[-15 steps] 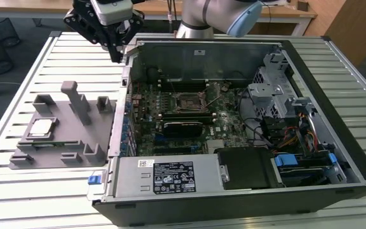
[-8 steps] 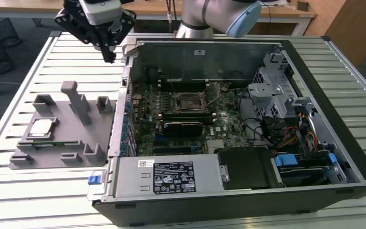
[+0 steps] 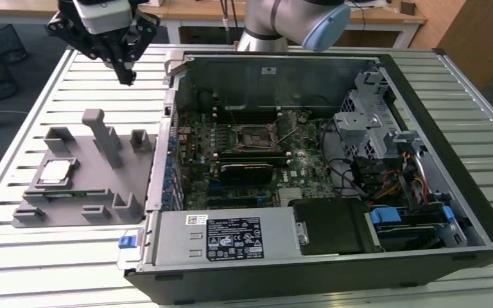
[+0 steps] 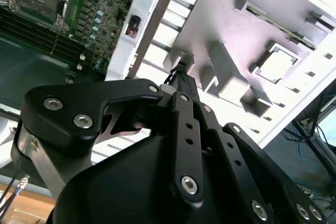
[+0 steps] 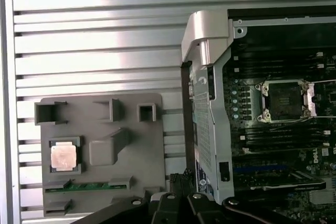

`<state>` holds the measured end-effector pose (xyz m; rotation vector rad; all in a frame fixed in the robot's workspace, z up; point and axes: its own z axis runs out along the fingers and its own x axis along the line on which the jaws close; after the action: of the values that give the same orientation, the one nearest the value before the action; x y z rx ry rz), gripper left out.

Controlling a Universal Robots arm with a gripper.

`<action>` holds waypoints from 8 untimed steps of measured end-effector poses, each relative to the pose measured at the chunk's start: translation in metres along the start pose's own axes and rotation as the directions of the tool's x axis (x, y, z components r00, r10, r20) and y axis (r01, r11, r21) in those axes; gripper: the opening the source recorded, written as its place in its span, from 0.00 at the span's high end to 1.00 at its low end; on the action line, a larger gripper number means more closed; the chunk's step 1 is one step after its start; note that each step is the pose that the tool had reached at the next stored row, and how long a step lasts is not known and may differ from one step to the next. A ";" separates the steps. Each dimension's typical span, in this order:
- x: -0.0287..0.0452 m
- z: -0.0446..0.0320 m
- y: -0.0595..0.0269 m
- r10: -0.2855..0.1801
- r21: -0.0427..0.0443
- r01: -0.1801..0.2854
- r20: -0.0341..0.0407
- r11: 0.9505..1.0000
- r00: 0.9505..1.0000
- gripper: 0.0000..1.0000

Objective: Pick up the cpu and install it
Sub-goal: 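Reach for the cpu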

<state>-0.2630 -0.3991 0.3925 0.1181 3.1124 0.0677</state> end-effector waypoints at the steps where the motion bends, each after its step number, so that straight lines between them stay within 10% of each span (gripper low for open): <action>1: 0.0017 -0.0001 -0.0003 0.000 0.000 0.000 0.000 1.000 1.000 0.89; 8: 0.0060 -0.0003 -0.0035 0.000 0.000 0.000 0.000 1.000 1.000 0.89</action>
<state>-0.2693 -0.4022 0.3925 0.1179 3.1125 0.0676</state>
